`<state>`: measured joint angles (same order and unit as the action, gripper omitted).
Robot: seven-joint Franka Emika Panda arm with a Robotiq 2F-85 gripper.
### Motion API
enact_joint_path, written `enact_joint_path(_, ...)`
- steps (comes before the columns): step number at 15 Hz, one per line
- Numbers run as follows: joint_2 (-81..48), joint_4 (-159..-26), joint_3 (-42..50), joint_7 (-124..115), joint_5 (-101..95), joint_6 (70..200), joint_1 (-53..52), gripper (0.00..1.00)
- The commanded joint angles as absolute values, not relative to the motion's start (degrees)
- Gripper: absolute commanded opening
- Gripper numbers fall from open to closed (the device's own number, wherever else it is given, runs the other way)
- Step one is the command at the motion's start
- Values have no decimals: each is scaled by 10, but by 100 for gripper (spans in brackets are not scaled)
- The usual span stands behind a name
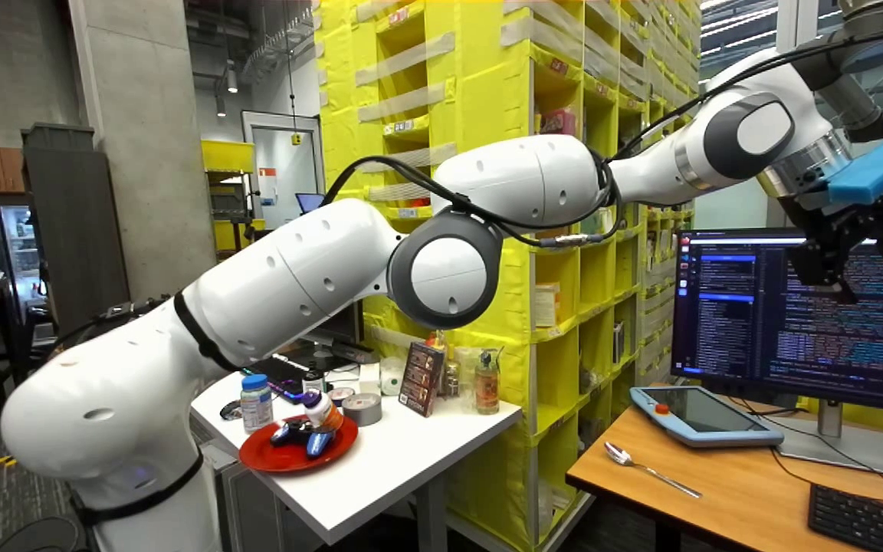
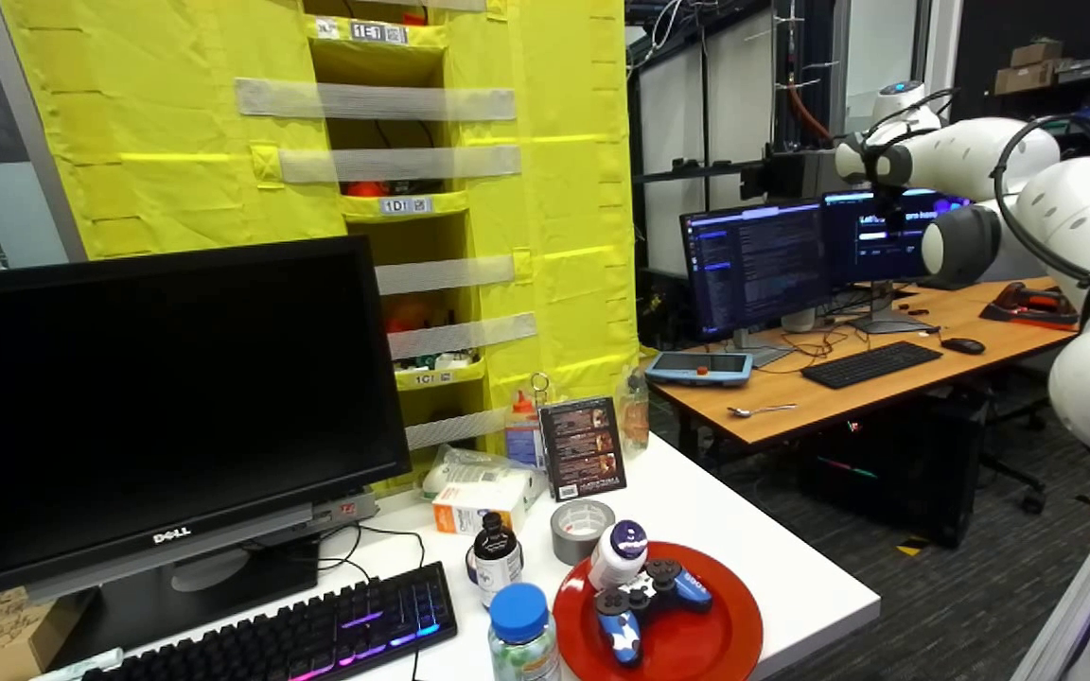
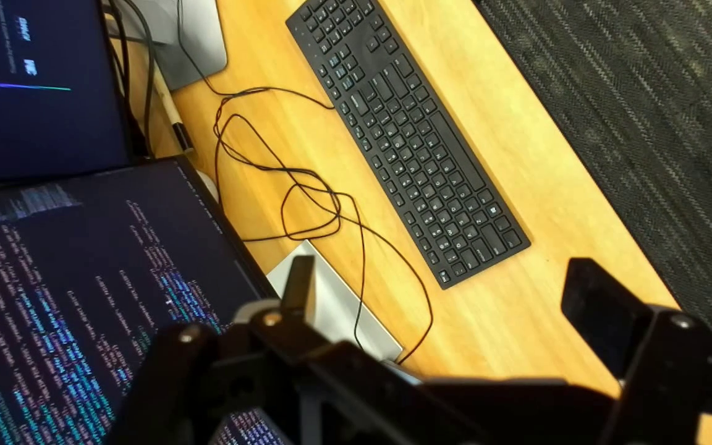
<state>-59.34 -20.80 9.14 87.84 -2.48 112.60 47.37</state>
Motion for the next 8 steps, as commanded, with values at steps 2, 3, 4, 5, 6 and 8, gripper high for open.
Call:
enact_joint_path(2, -584, -224, 82, 876, -35, 1133, 474, 100)
enact_joint_path(3, -584, -224, 82, 876, -35, 1133, 474, 100)
enact_joint_path(4, -584, -224, 82, 876, -35, 1133, 474, 100)
enact_joint_path(5, -584, -224, 82, 876, -35, 1133, 474, 100)
enact_joint_path(6, -582, -228, 78, 881, -32, 1127, 475, 100)
enact_joint_path(8, -598, -207, 71, 884, -28, 1110, 474, 100)
